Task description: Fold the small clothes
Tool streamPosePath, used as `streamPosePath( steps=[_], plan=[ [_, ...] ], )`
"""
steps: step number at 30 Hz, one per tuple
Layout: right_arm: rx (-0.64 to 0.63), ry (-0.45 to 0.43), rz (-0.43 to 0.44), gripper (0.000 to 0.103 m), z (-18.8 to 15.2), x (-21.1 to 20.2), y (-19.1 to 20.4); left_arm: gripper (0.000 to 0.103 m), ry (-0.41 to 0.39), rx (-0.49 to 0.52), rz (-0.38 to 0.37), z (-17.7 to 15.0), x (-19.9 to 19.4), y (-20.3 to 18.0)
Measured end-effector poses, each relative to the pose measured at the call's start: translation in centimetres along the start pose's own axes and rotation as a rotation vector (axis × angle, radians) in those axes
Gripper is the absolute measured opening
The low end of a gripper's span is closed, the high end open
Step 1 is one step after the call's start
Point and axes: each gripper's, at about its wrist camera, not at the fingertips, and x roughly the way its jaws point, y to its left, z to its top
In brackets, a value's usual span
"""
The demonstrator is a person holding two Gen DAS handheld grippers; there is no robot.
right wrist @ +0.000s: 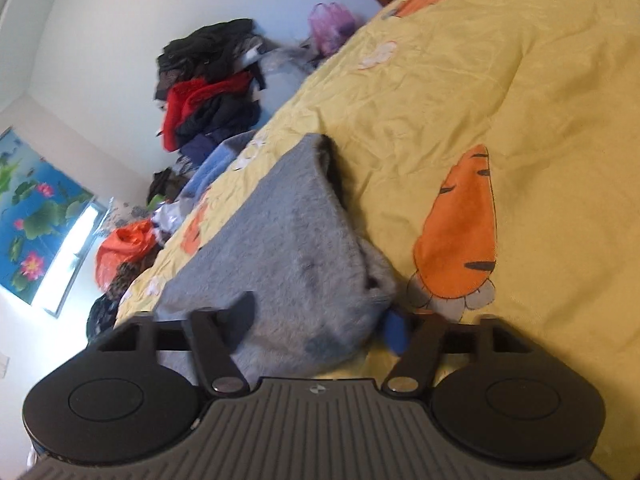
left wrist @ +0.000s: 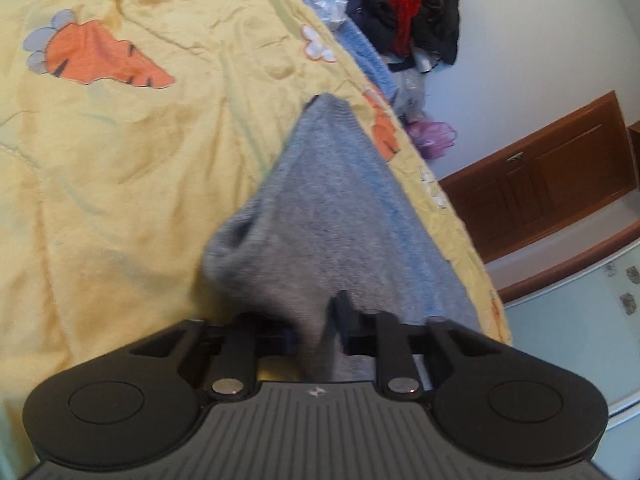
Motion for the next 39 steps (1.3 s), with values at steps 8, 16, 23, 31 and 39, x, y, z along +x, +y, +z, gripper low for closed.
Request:
streamPosePath(
  steps=[8, 16, 23, 31, 39],
  plan=[
    [-0.062, -0.099, 0.066, 0.015, 0.7, -3.9, 2.4, 0.004, -0.041, 0.174, 0.026, 1.8, -5.8, -1.0],
    [-0.025, 0.051, 0.016, 0.021, -1.7, -1.9, -0.8, 0.007, 0.030, 0.190, 0.107, 0.6, -5.5, 1.8],
    [-0.229, -0.226, -0.058, 0.058, 1.8, -6.4, 2.7, 0.009, -0.337, 0.546, 0.275, -0.6, -10.5, -3.5],
    [-0.636, -0.081, -0.128, 0.061, 3.5, 6.6, 10.9, 0.010, -0.219, 1.015, 0.299, -2.4, 3.5, -13.2],
    [-0.784, -0.008, -0.277, 0.074, 3.2, 13.9, 11.0, 0.014, -0.153, 1.018, 0.301, -0.1, 8.5, -9.3]
  ],
)
